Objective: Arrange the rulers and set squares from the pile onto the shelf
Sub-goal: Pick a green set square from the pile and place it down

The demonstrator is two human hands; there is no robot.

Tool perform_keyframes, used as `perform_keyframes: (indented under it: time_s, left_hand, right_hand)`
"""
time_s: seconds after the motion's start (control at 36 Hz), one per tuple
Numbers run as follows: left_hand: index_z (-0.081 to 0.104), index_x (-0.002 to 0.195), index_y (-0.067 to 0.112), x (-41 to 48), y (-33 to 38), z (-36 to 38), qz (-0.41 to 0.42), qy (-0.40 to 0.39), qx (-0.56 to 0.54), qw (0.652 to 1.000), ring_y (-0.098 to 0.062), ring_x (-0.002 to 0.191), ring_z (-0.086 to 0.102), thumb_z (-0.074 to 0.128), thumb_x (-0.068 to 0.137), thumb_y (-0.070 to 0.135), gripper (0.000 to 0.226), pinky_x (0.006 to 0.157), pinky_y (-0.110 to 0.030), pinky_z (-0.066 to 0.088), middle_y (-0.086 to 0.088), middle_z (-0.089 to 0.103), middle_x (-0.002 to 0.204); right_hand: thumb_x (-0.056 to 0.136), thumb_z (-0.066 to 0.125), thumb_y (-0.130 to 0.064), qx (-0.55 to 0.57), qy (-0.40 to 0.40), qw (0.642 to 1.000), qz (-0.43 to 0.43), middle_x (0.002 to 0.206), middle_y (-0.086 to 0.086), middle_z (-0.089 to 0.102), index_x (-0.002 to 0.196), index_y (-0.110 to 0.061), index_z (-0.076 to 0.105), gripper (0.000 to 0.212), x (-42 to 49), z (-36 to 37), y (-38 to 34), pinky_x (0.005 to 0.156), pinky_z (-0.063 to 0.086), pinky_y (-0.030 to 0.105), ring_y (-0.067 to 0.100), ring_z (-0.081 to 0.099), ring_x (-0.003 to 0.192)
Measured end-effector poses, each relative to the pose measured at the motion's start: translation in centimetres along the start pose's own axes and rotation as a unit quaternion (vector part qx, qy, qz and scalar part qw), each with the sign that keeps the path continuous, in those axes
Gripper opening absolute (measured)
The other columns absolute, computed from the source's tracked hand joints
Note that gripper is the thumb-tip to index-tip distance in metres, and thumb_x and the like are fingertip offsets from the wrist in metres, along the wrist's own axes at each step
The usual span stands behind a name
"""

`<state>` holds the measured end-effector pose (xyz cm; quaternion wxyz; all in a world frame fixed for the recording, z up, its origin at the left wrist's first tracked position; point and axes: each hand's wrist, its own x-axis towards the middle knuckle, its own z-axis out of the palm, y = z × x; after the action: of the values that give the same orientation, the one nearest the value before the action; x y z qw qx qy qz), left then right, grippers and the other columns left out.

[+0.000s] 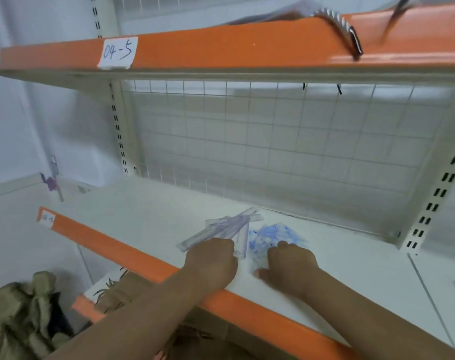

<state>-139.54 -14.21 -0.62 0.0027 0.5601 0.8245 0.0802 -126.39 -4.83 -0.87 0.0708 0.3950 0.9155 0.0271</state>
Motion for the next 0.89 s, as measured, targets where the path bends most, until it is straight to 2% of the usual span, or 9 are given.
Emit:
perform_keyframes:
  time_s: [0.14, 0.25, 0.36, 0.44, 0.5, 0.61, 0.67, 0.75, 0.89]
  left_hand:
    - [0.057, 0.107, 0.014, 1.1, -1.2, 0.0, 0.029, 0.001, -0.001, 1.000, -0.019, 0.103, 0.057, 0.040, 0.100, 0.033, 0.027, 0.072, -0.023, 0.035, -0.003, 0.061, 0.111]
    - [0.057, 0.107, 0.014, 1.8, -1.5, 0.4, 0.043, -0.009, -0.001, 0.999, -0.020, 0.102, 0.058, 0.040, 0.100, 0.034, 0.027, 0.073, -0.025, 0.038, -0.003, 0.061, 0.110]
    - [0.057, 0.104, 0.015, 2.3, -1.4, 0.8, 0.055, -0.015, -0.009, 0.998, -0.020, 0.100, 0.058, 0.041, 0.099, 0.034, 0.025, 0.071, -0.026, 0.037, -0.003, 0.061, 0.108]
    - [0.056, 0.105, 0.016, 2.6, -1.2, 0.7, 0.065, -0.017, -0.011, 0.998, -0.020, 0.100, 0.058, 0.041, 0.099, 0.032, 0.023, 0.071, -0.026, 0.038, -0.003, 0.061, 0.109]
    - [0.056, 0.108, 0.014, 2.7, -1.0, 0.6, 0.079, -0.018, -0.009, 0.997, -0.021, 0.101, 0.059, 0.040, 0.100, 0.031, 0.025, 0.074, -0.028, 0.042, -0.004, 0.062, 0.110]
    - [0.055, 0.114, 0.014, 3.0, -0.5, 0.4, 0.092, -0.004, -0.018, 0.996, -0.023, 0.105, 0.059, 0.042, 0.099, 0.031, 0.026, 0.079, -0.029, 0.045, -0.004, 0.062, 0.113]
    - [0.053, 0.119, 0.014, 3.2, 0.0, 0.4, 0.095, 0.000, -0.032, 0.995, -0.023, 0.108, 0.058, 0.046, 0.098, 0.036, 0.031, 0.081, -0.029, 0.045, -0.004, 0.061, 0.117]
    - [0.049, 0.125, 0.016, 3.4, 0.8, 0.3, 0.106, -0.003, -0.052, 0.993, -0.022, 0.113, 0.056, 0.053, 0.093, 0.045, 0.043, 0.086, -0.031, 0.045, -0.003, 0.059, 0.121]
    - [0.059, 0.116, 0.017, 3.8, 1.8, -0.1, 0.138, 0.004, -0.018, 0.990, -0.022, 0.109, 0.058, 0.051, 0.095, 0.044, 0.035, 0.086, -0.030, 0.045, -0.002, 0.063, 0.115]
  right_hand:
    - [0.097, 0.038, -0.029, -0.038, 0.010, 0.999, -0.003, 0.117, 0.007, 0.062, 0.109, -0.014, 0.064, 0.033, 0.4, 0.4, -1.0, 0.081, 0.043, 0.028, 0.025, 0.059, 0.108]
    - [0.097, 0.036, -0.013, -0.092, -0.006, 0.995, -0.030, 0.113, 0.008, 0.065, 0.108, -0.010, 0.064, 0.030, 0.5, 0.6, -1.6, 0.080, 0.046, 0.031, 0.028, 0.061, 0.105]
    - [0.097, 0.036, -0.008, -0.109, -0.010, 0.994, -0.030, 0.114, 0.009, 0.065, 0.108, -0.008, 0.062, 0.029, 0.3, 0.5, -1.9, 0.071, 0.036, 0.029, 0.030, 0.061, 0.104]
    - [0.095, 0.038, -0.012, -0.032, 0.026, 0.999, 0.035, 0.108, 0.006, 0.065, 0.078, -0.015, 0.053, 0.023, -0.2, -0.8, -1.1, 0.065, 0.033, 0.024, 0.026, 0.060, 0.094]
    - [0.091, 0.038, -0.010, 0.019, 0.069, 0.995, 0.076, 0.101, 0.007, 0.063, 0.084, -0.014, 0.052, 0.016, -0.4, -1.6, 0.0, 0.062, 0.032, 0.025, 0.027, 0.058, 0.088]
    - [0.089, 0.039, -0.006, 0.169, 0.134, 0.967, 0.133, 0.099, 0.006, 0.063, 0.103, -0.014, 0.056, 0.024, -0.1, -2.0, 2.4, 0.070, 0.043, 0.028, 0.027, 0.057, 0.090]
    - [0.092, 0.039, -0.006, 0.264, 0.139, 0.945, 0.135, 0.094, 0.006, 0.063, 0.098, -0.014, 0.059, 0.022, -0.1, -2.2, 3.2, 0.073, 0.043, 0.027, 0.024, 0.055, 0.084]
    - [0.092, 0.041, -0.003, 0.365, 0.121, 0.914, 0.133, 0.076, 0.001, 0.057, 0.083, -0.015, 0.055, 0.021, -0.3, -2.3, 3.9, 0.067, 0.041, 0.027, 0.022, 0.050, 0.074]
    - [0.089, 0.045, 0.000, 0.402, 0.114, 0.896, 0.149, 0.071, -0.002, 0.055, 0.072, -0.019, 0.051, 0.027, -0.8, -1.8, 4.4, 0.057, 0.038, 0.025, 0.021, 0.048, 0.069]
